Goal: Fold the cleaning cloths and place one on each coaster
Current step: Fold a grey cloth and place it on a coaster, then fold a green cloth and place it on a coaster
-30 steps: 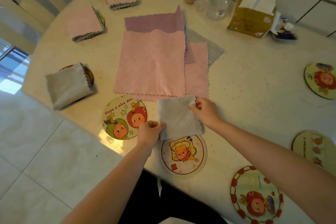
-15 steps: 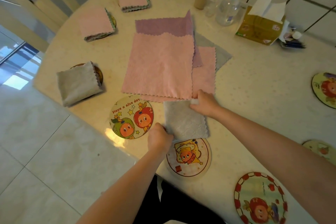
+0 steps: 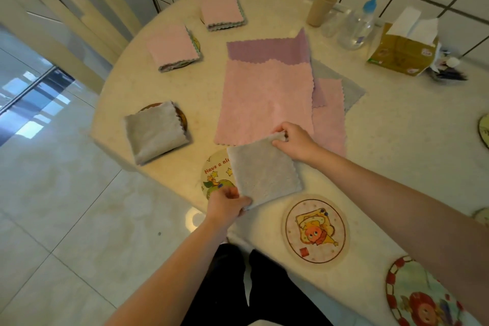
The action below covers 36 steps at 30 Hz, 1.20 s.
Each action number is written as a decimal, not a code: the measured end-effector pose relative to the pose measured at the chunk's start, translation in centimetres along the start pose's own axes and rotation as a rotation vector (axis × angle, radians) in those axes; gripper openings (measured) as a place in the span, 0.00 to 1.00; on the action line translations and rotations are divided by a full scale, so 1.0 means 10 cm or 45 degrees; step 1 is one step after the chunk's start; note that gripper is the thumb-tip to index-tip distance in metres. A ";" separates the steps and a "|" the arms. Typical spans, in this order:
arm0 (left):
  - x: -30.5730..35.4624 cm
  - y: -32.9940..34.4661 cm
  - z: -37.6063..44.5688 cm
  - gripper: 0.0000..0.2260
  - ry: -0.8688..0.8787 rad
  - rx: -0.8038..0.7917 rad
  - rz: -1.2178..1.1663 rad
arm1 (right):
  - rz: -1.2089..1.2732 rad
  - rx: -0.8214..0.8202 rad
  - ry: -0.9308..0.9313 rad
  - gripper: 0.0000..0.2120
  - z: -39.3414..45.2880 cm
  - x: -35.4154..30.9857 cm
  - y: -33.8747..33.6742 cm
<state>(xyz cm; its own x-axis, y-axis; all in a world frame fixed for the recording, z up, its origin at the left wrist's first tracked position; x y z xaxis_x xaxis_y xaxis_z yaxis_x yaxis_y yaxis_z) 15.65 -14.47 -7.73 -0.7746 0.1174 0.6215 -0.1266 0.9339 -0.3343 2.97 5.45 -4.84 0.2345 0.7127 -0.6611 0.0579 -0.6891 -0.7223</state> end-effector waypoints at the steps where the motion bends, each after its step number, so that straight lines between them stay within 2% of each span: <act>1: -0.03 -0.10 0.04 0.11 -0.012 0.014 -0.001 | -0.012 -0.013 -0.009 0.13 -0.01 -0.07 0.09; 6: -0.20 -0.57 0.26 0.09 -0.049 0.099 0.072 | -0.118 -0.052 -0.007 0.12 -0.07 -0.32 0.61; 10: -0.27 -0.67 0.37 0.08 0.025 0.089 0.185 | -0.242 -0.009 -0.014 0.10 -0.12 -0.33 0.80; 13: -0.24 -0.70 0.37 0.08 0.183 0.085 0.388 | -0.378 0.009 -0.139 0.09 -0.18 -0.36 0.86; 17: -0.05 -0.73 0.34 0.14 0.493 0.143 0.797 | -0.388 0.063 -0.207 0.10 -0.23 -0.37 0.80; 19: 0.09 -0.73 0.35 0.15 0.644 0.172 0.846 | -0.390 0.100 -0.224 0.11 -0.22 -0.32 0.69; 22: 0.38 -0.66 0.40 0.12 1.029 0.176 0.809 | -0.460 0.195 -0.273 0.09 -0.23 -0.15 0.45; 25: 0.68 -0.45 0.48 0.11 1.307 0.078 0.822 | -0.741 0.176 -0.389 0.08 -0.25 0.11 0.19; 28: 0.93 -0.08 0.53 0.13 1.488 -0.084 0.920 | -1.099 0.035 -0.506 0.21 -0.20 0.40 0.02; 30: 1.04 0.15 0.55 0.14 1.590 -0.186 0.977 | -1.170 0.007 -0.552 0.24 -0.16 0.47 -0.05; 33: 1.15 0.51 0.62 0.17 1.643 -0.264 1.084 | -1.149 -0.049 -0.679 0.21 -0.07 0.55 -0.09; 36: 1.19 0.74 0.66 0.27 1.599 -0.287 1.174 | -1.116 -0.052 -0.810 0.14 0.02 0.61 -0.11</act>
<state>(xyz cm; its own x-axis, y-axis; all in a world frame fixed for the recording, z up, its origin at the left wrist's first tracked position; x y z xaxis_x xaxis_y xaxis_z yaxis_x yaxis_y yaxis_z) 1.44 -8.43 -7.47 0.4735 0.7399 0.4779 0.2600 0.4010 -0.8784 4.17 10.58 -8.16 -0.4497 0.8887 0.0893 -0.0045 0.0977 -0.9952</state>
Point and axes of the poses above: each hand's wrist, its own z-axis towards the middle knuckle, its own y-axis out of the palm, x = y × z, the point moved 4 cm from there along z, towards the middle knuckle, and after that the axes turned 14 degrees about x, right-handed, at the moved point
